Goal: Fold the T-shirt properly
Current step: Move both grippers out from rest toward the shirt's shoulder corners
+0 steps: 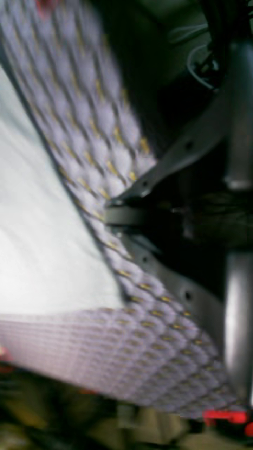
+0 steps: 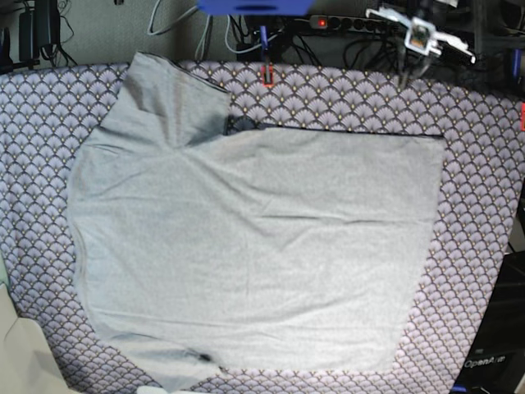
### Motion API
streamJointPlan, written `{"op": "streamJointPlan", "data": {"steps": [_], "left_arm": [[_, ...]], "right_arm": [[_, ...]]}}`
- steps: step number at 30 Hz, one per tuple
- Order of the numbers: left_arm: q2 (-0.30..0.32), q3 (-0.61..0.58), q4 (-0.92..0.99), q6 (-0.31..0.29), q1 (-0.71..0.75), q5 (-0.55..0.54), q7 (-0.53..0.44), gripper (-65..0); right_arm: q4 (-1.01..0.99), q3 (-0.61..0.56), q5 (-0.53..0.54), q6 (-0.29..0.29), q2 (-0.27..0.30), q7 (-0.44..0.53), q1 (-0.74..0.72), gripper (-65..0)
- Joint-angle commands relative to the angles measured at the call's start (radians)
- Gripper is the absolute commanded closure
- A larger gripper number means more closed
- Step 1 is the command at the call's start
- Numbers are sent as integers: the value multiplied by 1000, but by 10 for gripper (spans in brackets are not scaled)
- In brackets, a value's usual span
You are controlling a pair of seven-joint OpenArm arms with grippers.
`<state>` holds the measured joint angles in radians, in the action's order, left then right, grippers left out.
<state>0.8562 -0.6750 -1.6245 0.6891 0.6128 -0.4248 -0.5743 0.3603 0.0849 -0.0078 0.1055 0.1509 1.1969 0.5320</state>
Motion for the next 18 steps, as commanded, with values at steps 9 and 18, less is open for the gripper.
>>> {"op": "streamJointPlan", "data": {"steps": [9,18], "left_arm": [[57,2,-10,9,-61,-119,-34,0],[68,1,-1,-44,-78,-188,-39,0]], "right_arm": [[-2,6,12,9,26,62,29,0],[75,29,79,10,57,182,90,0]]}}
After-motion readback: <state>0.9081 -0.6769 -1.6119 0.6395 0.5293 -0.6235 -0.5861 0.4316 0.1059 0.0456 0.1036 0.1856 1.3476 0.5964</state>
